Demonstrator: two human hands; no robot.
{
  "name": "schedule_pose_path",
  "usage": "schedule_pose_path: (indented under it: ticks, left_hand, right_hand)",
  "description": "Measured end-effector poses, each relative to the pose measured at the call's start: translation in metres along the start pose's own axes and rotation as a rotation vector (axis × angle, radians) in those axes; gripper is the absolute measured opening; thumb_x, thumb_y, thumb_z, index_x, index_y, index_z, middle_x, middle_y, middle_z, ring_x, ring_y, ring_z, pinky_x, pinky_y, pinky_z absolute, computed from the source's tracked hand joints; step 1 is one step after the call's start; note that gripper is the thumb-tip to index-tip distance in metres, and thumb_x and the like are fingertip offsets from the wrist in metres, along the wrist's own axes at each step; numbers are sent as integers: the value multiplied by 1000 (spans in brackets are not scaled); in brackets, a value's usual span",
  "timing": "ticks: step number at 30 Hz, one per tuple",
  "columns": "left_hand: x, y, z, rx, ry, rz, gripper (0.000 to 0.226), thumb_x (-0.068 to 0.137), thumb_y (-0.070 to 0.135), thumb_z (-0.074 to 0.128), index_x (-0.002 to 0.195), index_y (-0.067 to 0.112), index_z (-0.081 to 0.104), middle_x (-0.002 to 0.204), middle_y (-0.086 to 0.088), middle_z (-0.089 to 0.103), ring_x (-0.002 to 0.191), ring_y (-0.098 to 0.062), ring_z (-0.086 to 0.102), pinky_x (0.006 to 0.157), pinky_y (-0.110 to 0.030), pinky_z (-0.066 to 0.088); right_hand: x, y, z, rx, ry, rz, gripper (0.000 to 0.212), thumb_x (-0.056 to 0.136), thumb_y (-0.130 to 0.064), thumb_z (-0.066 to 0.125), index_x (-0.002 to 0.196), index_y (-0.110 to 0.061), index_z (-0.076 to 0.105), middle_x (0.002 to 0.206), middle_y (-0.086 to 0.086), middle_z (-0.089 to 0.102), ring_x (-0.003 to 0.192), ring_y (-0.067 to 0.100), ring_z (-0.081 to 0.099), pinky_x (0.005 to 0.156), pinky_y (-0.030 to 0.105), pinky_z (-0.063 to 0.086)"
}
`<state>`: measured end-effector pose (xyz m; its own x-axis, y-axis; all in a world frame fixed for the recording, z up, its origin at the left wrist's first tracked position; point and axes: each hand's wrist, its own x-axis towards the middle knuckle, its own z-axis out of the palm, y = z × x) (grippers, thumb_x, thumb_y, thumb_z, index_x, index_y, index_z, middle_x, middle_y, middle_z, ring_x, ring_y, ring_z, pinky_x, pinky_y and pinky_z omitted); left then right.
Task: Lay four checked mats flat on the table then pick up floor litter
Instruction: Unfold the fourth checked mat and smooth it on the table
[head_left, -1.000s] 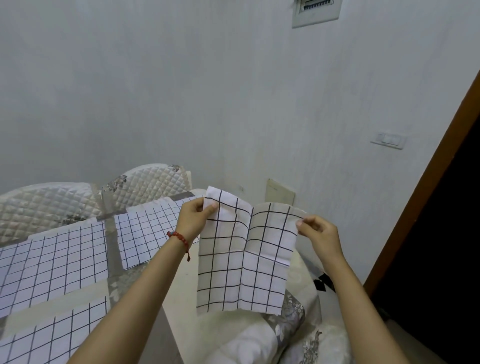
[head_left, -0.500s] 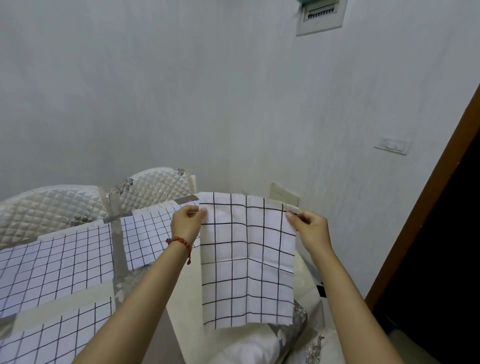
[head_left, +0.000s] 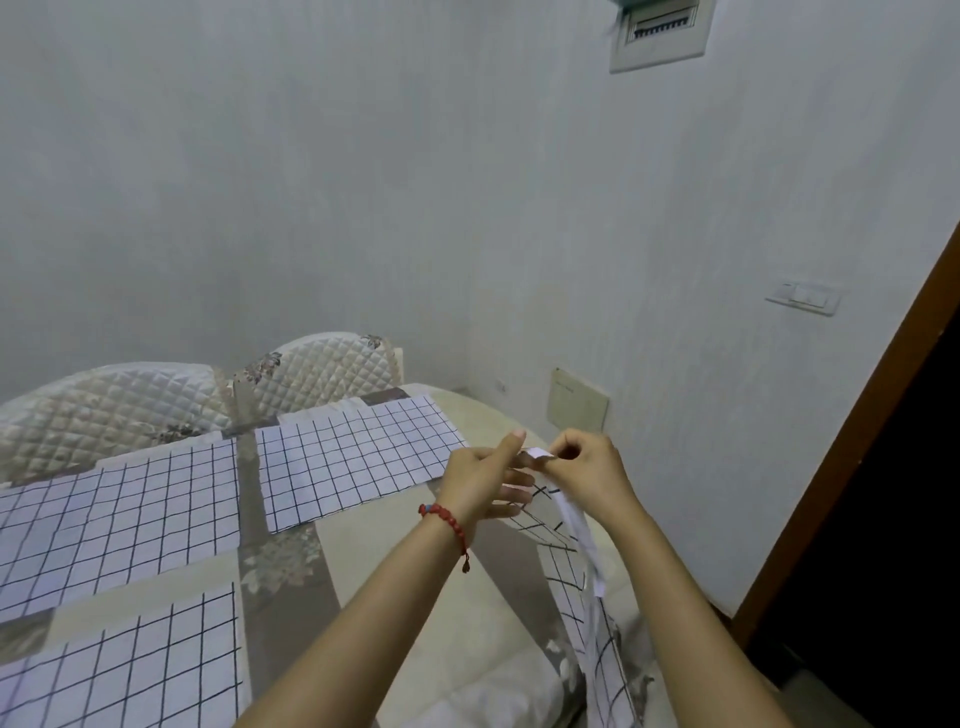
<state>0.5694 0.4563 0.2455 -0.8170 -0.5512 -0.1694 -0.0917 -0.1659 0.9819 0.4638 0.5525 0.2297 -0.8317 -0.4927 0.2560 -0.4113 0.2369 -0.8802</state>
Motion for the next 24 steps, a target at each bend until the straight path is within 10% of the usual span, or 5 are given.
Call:
schedule_pose_path:
  ticks: [9,20,24]
  left_hand:
    - [13,-9,-18,-157,-10,-6,15,89,15,58,78,6,63,78,-10,69,66,-12,69,61,-23,58]
    - [56,-10,-104,-21,272,57,15,84,4,61,70,6,58,80,-14,61,59,-17,63,51,-20,56]
    - [70,-9,-151,45,391,55,15,84,1,60,70,4,59,92,-19,62,71,-25,60,72,-38,55]
  right_hand:
    - [-2,-1,8,57,-191,-68,24,71,-19,76,53,-24,60,57,-9,58,59,9,52,60,22,41]
    - [42,9,-1,-86,82,59,18,78,-12,70,71,3,64,67,5,53,67,15,46,55,22,33]
    - [67,12,-16,-216,138,123,34,79,-15,66,51,-14,47,54,1,44,62,18,42,50,25,28]
